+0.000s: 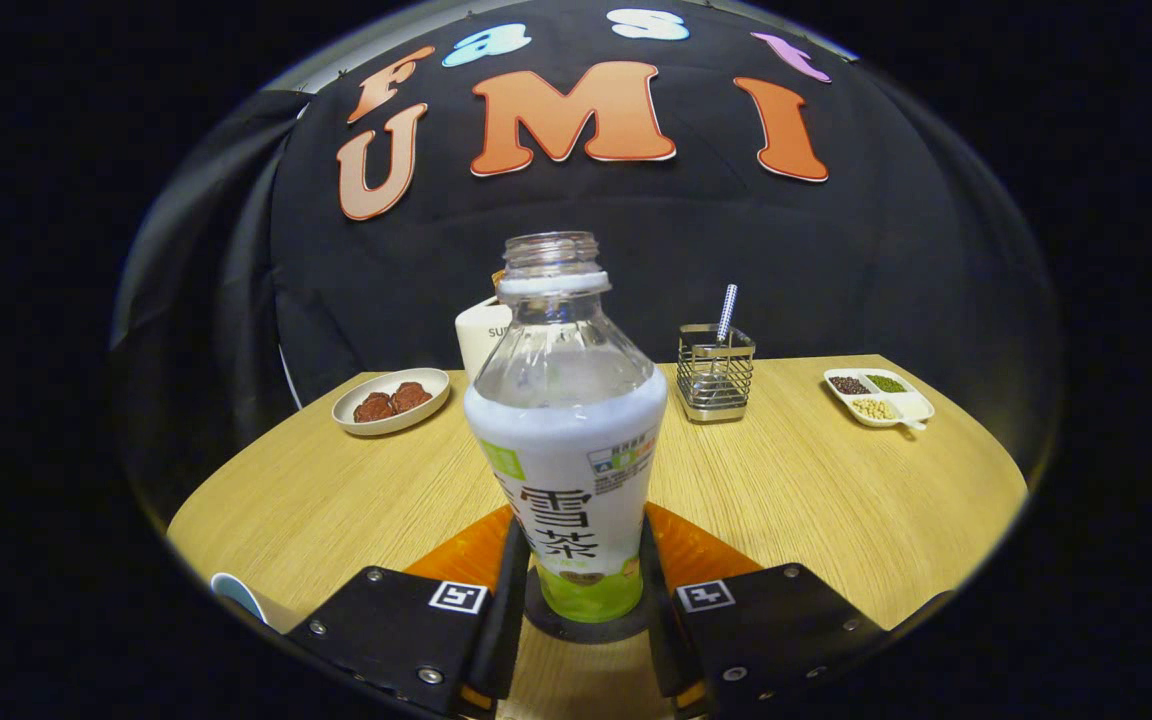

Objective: Take the bottle from table, then pour the juice into the cup, finally place the bottle on the coaster

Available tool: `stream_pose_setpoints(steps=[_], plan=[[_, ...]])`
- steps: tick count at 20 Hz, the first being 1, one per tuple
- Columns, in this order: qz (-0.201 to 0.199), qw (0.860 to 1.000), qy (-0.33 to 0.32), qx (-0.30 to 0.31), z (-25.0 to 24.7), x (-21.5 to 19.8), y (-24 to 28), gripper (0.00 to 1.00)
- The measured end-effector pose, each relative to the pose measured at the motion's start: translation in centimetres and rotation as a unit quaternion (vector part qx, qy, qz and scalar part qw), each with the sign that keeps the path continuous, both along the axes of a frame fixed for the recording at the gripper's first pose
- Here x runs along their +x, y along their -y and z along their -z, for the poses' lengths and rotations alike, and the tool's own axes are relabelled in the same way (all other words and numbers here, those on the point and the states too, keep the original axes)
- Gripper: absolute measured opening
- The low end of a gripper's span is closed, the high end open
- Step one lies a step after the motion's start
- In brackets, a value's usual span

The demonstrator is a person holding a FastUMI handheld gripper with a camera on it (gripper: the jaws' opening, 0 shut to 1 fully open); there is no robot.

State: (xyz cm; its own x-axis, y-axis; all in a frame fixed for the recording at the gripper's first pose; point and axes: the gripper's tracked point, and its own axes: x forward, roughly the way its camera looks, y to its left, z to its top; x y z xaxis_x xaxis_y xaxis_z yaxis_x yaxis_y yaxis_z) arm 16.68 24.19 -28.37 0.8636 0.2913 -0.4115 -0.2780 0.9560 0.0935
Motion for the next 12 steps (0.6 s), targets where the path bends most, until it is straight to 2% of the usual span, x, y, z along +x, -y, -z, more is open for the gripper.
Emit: stream_pose_setpoints(steps=[1, 6, 7, 9, 12], plan=[[-0.001, 1.000, 0.002, -0.003, 0.0, -0.2, 0.0, 0.59], [-0.001, 1.000, -0.006, -0.016, 0.1, -1.0, 0.6, 0.68], [0.004, 1.000, -0.005, -0.017, 0.0, -1.2, 0.9, 0.80], [0.009, 1.000, 0.001, -0.014, -0.8, -1.9, 1.5, 0.97], [0.005, 1.000, 0.014, -0.005, -3.2, -3.7, 2.4, 0.97]])
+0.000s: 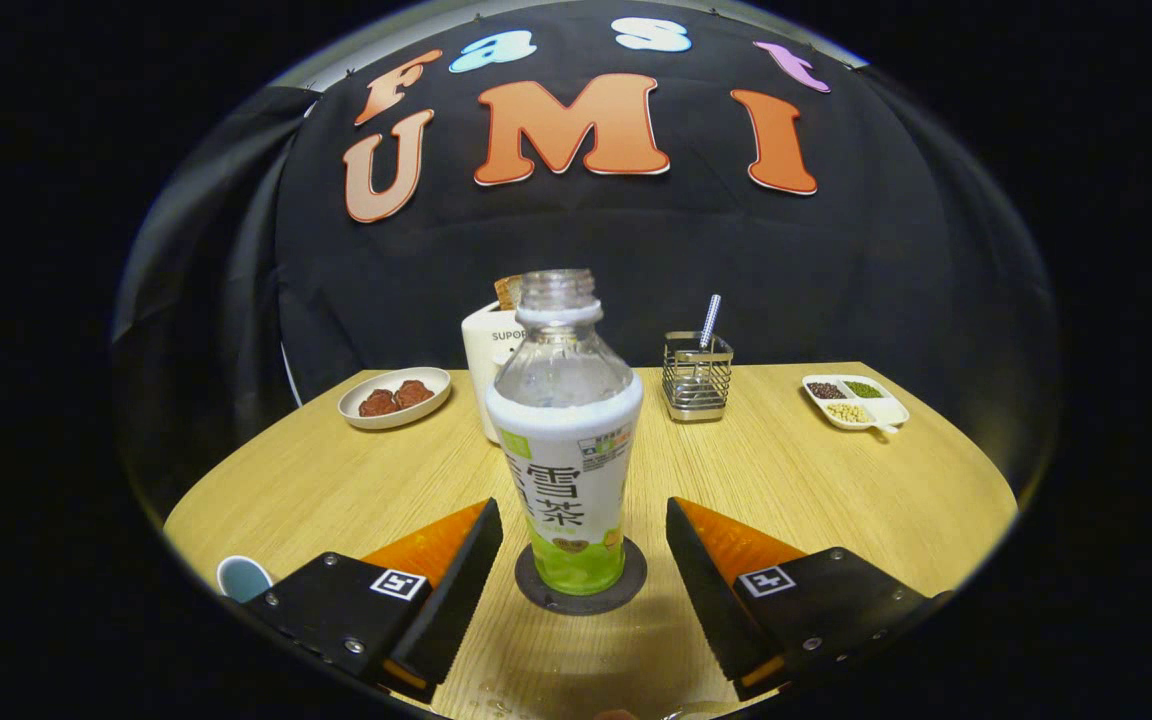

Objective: Take the bottle from table, then pour the juice into the cup, finally place the bottle on the coaster

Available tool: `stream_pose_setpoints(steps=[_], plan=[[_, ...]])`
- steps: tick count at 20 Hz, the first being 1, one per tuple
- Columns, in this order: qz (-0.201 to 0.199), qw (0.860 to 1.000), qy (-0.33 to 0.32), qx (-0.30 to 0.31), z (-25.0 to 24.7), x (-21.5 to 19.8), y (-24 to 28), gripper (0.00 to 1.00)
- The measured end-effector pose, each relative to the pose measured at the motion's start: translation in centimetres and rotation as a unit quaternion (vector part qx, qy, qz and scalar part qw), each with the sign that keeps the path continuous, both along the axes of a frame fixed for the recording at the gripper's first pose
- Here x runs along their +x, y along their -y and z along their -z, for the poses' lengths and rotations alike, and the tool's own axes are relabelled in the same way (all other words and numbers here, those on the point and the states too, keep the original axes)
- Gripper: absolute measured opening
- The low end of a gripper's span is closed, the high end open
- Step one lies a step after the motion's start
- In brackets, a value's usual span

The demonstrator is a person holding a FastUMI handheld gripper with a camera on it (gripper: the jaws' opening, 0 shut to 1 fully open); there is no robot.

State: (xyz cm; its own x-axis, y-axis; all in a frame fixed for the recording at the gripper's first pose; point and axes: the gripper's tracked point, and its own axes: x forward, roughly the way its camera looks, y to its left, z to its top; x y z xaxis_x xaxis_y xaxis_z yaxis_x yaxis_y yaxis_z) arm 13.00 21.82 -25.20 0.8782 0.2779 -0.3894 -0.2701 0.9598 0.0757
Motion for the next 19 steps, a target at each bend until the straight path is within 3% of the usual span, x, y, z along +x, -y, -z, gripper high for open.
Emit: stream_pose_setpoints(steps=[7, 19], plan=[[0.015, 0.999, 0.043, 0.002, -6.7, -6.7, 6.7, 0.97], [0.102, 0.988, 0.111, -0.044, -16.0, -14.9, 20.3, 0.97]])
